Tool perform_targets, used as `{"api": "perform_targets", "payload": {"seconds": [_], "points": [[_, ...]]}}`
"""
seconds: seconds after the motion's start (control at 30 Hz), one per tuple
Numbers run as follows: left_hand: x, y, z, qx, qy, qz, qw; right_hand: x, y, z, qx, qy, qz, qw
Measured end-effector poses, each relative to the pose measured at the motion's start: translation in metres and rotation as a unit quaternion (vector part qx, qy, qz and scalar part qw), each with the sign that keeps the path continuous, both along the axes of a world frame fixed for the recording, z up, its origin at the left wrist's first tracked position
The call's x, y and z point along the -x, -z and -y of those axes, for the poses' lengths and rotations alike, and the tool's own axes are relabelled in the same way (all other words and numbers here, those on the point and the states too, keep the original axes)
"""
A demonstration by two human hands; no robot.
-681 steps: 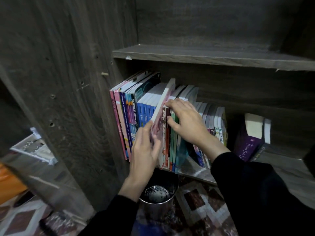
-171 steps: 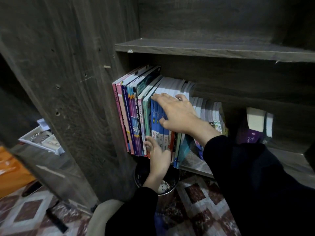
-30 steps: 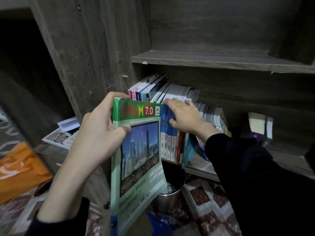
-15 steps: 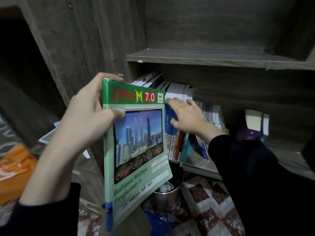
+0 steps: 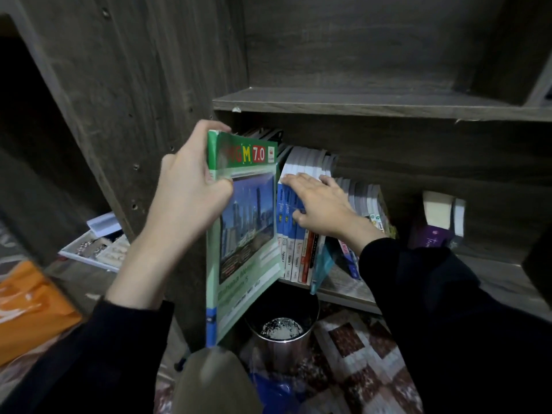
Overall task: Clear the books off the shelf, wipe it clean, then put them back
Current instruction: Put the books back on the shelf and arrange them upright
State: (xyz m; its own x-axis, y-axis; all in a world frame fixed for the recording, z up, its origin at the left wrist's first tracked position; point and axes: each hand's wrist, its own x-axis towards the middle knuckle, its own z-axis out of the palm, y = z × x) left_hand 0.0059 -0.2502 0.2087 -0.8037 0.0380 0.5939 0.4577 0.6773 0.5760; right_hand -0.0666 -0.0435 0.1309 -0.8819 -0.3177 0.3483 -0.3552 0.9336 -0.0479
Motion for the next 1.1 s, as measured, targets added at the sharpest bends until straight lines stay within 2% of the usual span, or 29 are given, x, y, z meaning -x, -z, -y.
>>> {"api": "perform_targets", "payload": {"seconds": [0.37, 0.53, 0.73, 0.9, 0.97, 1.03, 1.1], "points": [[0.030, 0.067, -0.043, -0.037, 0.019, -0.050, 0.998, 0.005, 0.004, -0.001, -0.007, 0.004, -0.021, 1.000], [0.049, 0.117, -0.052, -0.066, 0.007, 0.000, 0.998, 0.004, 0.004, 0.000, -0.015, -0.002, -0.026, 1.000], [0.058, 0.136, -0.059, -0.035, -0.047, 0.029, 0.998, 0.007, 0.003, 0.003, -0.020, -0.001, -0.031, 0.999], [0.010, 0.172, -0.079, -0.080, -0.057, 0.043, 0.994, 0.008, 0.004, 0.004, -0.019, 0.007, -0.018, 1.000], [-0.012, 0.193, -0.092, -0.095, -0.058, 0.115, 0.987, 0.008, 0.004, 0.004, -0.022, 0.009, -0.018, 1.000], [-0.022, 0.207, -0.102, -0.146, -0.030, 0.224, 0.963, 0.008, 0.004, 0.004, -0.021, 0.008, -0.015, 1.000], [-0.018, 0.208, -0.108, -0.185, -0.028, 0.296, 0.937, 0.008, 0.004, 0.004, -0.021, 0.004, -0.013, 1.000]]}}
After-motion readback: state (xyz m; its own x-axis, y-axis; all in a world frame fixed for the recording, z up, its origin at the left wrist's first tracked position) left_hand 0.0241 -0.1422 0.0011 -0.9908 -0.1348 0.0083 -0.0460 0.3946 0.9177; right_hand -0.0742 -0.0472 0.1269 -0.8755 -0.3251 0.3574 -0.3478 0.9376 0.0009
